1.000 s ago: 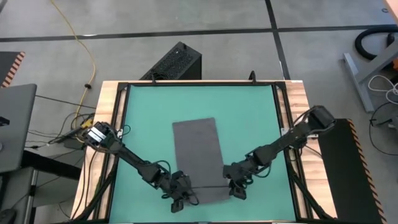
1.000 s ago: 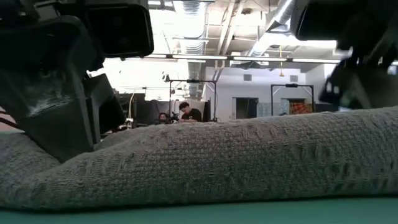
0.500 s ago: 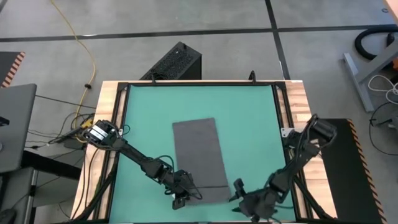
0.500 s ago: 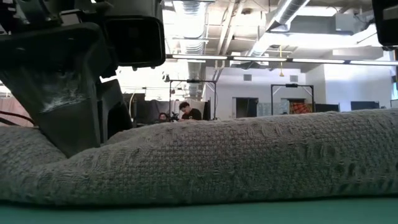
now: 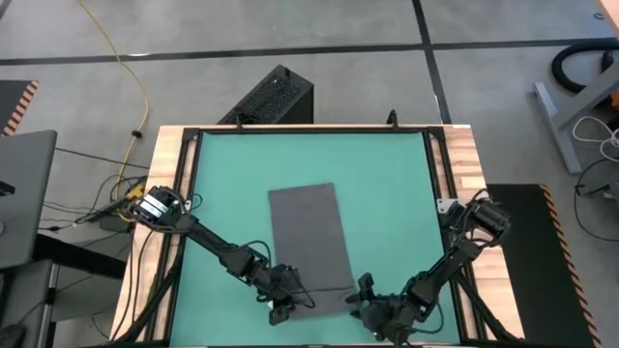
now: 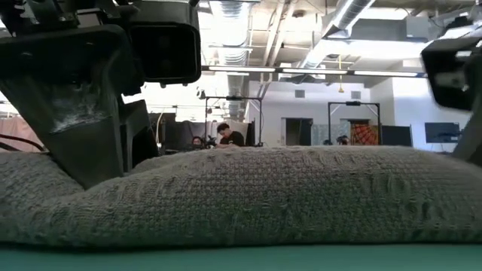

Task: Roll towel
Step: Roll the gray towel

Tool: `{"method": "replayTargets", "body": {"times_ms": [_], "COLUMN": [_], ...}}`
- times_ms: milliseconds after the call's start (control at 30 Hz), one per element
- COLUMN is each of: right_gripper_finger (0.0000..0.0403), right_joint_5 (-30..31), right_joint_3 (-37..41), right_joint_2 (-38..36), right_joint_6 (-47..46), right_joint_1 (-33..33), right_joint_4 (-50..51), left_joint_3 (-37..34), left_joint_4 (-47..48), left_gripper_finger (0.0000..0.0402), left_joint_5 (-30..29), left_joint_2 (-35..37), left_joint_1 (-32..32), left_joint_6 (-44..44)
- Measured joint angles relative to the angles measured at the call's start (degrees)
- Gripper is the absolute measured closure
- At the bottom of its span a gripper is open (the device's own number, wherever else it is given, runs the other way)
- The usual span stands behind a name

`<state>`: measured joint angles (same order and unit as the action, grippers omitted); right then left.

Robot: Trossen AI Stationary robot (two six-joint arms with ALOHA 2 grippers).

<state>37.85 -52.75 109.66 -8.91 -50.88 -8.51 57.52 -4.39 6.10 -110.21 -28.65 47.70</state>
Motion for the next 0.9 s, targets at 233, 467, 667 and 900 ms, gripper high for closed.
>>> {"method": "replayTargets", "body": {"times_ms": [233,467,667,900], "right_gripper_finger": [0.0241,0.0374,0.0372,0.0372], "right_joint_5": [0.0,-4.8,-17.6,-24.4], "right_joint_3": [0.0,0.0,0.0,0.1], "right_joint_2": [2.0,0.8,-2.4,-5.2], "right_joint_6": [-1.8,-5.6,-16.6,-18.4], "right_joint_1": [1.5,1.7,4.7,7.9], "right_joint_4": [-2.6,-2.1,0.0,0.5], "left_joint_3": [0.0,-0.1,-0.1,-0.1], "left_joint_4": [0.4,4.2,2.9,-9.9], "left_gripper_finger": [0.0319,0.0278,0.0274,0.0274], "left_joint_5": [0.8,1.9,-2.4,-14.3], "left_joint_2": [0.5,5.0,11.1,11.7], "left_joint_1": [-0.3,-0.2,-1.2,-4.1], "left_joint_6": [-0.5,-2.0,-5.0,-14.7]}}
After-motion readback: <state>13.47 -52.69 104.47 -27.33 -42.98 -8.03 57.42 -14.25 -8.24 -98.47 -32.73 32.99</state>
